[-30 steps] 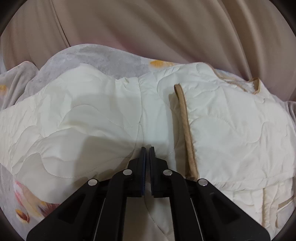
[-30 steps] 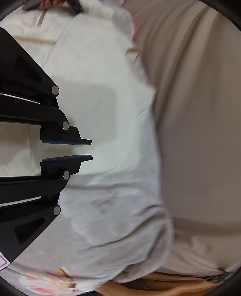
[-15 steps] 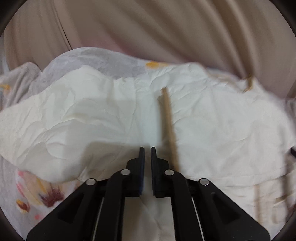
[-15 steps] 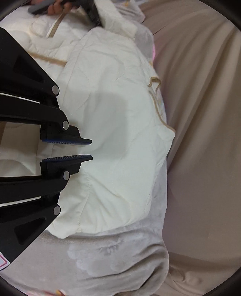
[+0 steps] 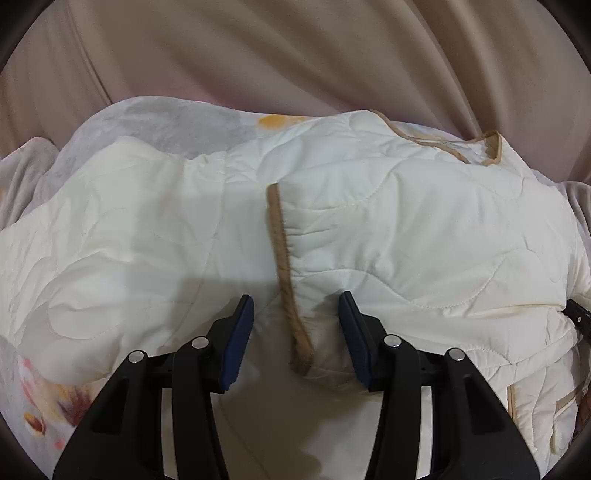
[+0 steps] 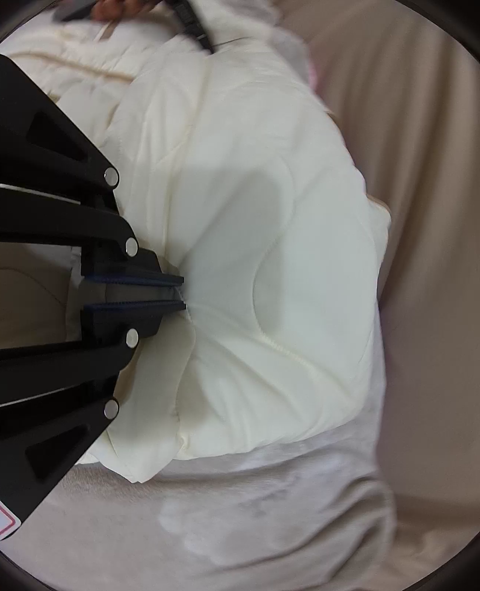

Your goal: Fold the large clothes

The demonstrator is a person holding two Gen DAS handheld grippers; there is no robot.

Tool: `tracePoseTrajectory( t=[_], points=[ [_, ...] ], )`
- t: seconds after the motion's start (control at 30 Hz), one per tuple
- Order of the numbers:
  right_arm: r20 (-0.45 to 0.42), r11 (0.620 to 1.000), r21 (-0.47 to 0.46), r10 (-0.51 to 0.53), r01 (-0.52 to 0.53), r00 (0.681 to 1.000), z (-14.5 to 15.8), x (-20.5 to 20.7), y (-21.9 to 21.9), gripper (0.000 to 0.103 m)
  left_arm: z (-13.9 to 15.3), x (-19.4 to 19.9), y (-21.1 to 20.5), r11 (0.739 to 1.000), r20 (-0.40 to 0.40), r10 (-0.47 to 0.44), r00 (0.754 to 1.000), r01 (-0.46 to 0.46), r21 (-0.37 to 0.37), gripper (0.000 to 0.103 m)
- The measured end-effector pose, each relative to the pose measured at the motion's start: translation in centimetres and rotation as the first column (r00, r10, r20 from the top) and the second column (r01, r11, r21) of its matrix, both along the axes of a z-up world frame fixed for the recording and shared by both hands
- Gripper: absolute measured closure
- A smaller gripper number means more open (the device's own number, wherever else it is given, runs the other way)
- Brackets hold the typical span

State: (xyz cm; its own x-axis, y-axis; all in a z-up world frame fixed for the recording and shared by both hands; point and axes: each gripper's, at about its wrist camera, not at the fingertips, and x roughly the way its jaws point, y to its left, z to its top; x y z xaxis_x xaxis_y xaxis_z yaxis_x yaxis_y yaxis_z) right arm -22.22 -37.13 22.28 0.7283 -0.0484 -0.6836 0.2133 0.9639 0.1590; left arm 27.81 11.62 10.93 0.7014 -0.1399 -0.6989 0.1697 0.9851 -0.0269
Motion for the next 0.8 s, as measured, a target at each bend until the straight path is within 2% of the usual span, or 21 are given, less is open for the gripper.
tracePoseTrajectory(
  t=[0.07, 0.13, 0.17, 0.2, 0.23, 0.27, 0.3, 0.33, 0.4, 0.43, 0.47, 0.5, 0.6, 0.63, 0.67, 0.7, 0.77, 0.8],
  points=[
    [0.008, 0.999, 0.005, -0.038, 0.038, 0.999, 0.4, -0.9, -0.3, 0.101, 0.7, -1.2, 1.1, 1.000, 0.010, 0.020, 1.000, -0.019, -0.005, 0.056],
    [0.013, 0.999, -0.037, -0.034, 0.034, 0.999, 1.1, -2.6, 0.7, 0.090, 1.9, -4.9, 3.9, 0.997, 0.021, 0.026, 0.999, -0.025, -0.071, 0.054],
    [0.022, 0.998, -0.058, -0.007, 0.009, 1.000, 1.5, -3.9, 1.6, 0.087, 2.6, -7.1, 7.2, 0.992, 0.023, 0.080, 0.997, -0.078, -0.095, 0.054],
    [0.029, 0.997, -0.078, 0.022, -0.020, 0.999, 1.9, -5.1, 2.5, 0.085, 2.9, -8.0, 8.7, 0.989, 0.021, 0.093, 0.995, -0.090, -0.120, 0.051],
    [0.032, 0.995, -0.093, 0.050, -0.046, 0.998, 2.2, -6.3, 3.4, 0.084, 3.4, -10.1, 12.0, 0.977, 0.004, 0.101, 0.995, -0.098, -0.191, 0.051],
    [0.035, 0.991, -0.103, 0.088, -0.084, 0.996, 2.4, -7.7, 4.4, 0.083, 3.7, -11.2, 14.4, 0.967, -0.014, 0.125, 0.992, -0.125, -0.222, 0.051],
    [0.035, 0.987, -0.110, 0.118, -0.114, 0.992, 2.4, -8.6, 5.4, 0.079, 3.8, -12.2, 17.0, 0.955, -0.029, 0.204, 0.979, -0.205, -0.214, 0.043],
    [0.032, 0.984, -0.114, 0.141, -0.137, 0.989, 2.3, -9.2, 6.3, 0.075, 3.8, -12.7, 18.4, 0.947, -0.030, 0.243, 0.970, -0.244, -0.210, 0.039],
    [0.024, 0.977, -0.111, 0.185, -0.181, 0.982, 1.8, -10.7, 7.8, 0.074, 4.0, -14.9, 25.2, 0.892, -0.017, 0.413, 0.911, -0.408, -0.195, 0.039],
    [0.016, 0.974, -0.108, 0.201, -0.198, 0.979, 1.1, -11.0, 8.7, 0.074, 3.9, -15.3, 26.4, 0.878, -0.021, 0.442, 0.897, -0.437, -0.195, 0.039],
    [0.004, 0.970, -0.106, 0.222, -0.221, 0.975, 0.6, -11.4, 9.5, 0.074, 3.9, -16.2, 29.9, 0.831, -0.040, 0.517, 0.855, -0.513, -0.217, 0.039],
    [-0.004, 0.966, -0.110, 0.237, -0.236, 0.972, 0.0, -11.5, 10.1, 0.073, 3.9, -16.3, 31.7, 0.805, -0.053, 0.552, 0.832, -0.548, -0.226, 0.039],
    [-0.005, 0.950, -0.208, 0.235, -0.231, 0.972, -0.9, -11.6, 11.9, 0.070, 3.2, -17.0, 37.7, 0.708, -0.099, 0.659, 0.745, -0.660, -0.251, 0.039],
    [-0.008, 0.947, -0.224, 0.232, -0.228, 0.973, -1.1, -11.6, 12.2, 0.070, 3.1, -17.1, 38.3, 0.698, -0.106, 0.666, 0.738, -0.667, -0.260, 0.039],
    [-0.011, 0.947, -0.227, 0.229, -0.226, 0.973, -1.1, -11.6, 12.2, 0.069, 2.3, -17.3, 40.3, 0.684, -0.135, 0.656, 0.743, -0.661, -0.310, 0.039],
    [-0.011, 0.951, -0.218, 0.223, -0.220, 0.975, -1.1, -11.7, 12.2, 0.068, 1.7, -17.4, 41.6, 0.668, -0.168, 0.646, 0.745, -0.658, -0.348, 0.041],
    [-0.005, 0.959, -0.189, 0.213, -0.210, 0.977, -1.3, -11.8, 11.7, 0.066, 1.3, -18.0, 42.7, 0.635, -0.218, 0.630, 0.745, -0.656, -0.407, 0.063],
    [-0.002, 0.963, -0.173, 0.209, -0.206, 0.978, -1.3, -11.8, 11.3, 0.065, 1.6, -18.2, 42.6, 0.635, -0.219, 0.619, 0.754, -0.645, -0.426, 0.086]
  ],
)
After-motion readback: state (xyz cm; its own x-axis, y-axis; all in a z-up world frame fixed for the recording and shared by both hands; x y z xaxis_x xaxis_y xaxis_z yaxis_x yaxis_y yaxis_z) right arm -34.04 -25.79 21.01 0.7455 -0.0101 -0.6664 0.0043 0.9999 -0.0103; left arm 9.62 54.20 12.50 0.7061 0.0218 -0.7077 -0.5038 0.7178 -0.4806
